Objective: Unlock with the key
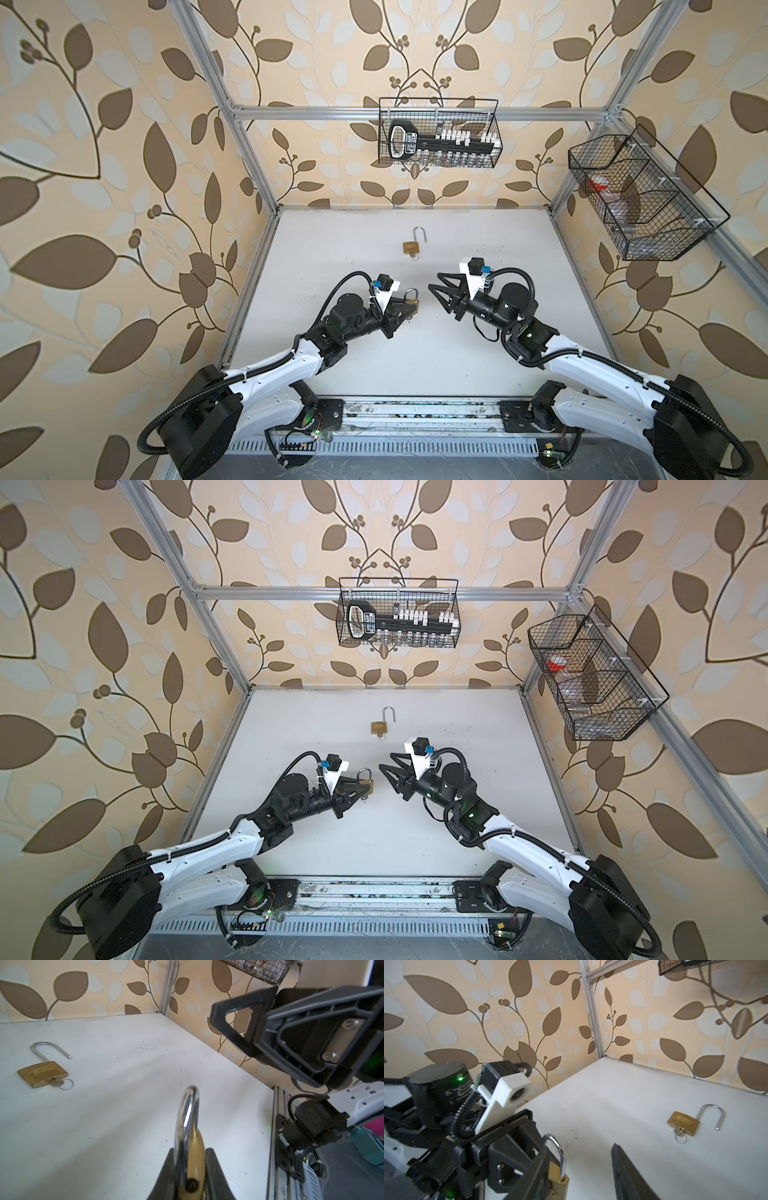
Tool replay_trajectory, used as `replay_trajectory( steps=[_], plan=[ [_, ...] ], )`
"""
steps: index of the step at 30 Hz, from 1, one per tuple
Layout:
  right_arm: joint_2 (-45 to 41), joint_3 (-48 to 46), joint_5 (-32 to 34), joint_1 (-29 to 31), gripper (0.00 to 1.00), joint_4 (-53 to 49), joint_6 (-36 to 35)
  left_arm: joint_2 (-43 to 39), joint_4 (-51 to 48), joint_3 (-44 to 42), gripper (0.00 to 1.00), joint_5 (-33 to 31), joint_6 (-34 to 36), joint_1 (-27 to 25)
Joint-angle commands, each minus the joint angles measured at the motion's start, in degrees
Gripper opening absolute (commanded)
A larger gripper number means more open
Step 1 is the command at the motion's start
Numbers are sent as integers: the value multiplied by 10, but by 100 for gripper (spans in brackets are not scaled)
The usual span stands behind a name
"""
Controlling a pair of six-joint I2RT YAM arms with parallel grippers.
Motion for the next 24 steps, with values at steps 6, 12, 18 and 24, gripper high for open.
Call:
replay_trajectory(
  steps=[6,12,18,24],
  plan=[
    [41,24,-41,26,52,4,-3,3,78,30,0,57,24,-18],
    [75,34,-58,25,52,8,3,-10,89,24,0,58,15,-22],
    [87,38,-71,29,46,16,7,-2,100,24,0,61,9,-24],
    [88,36,-82,29,31,27,16,-1,104,24,0,62,6,-24]
  ],
)
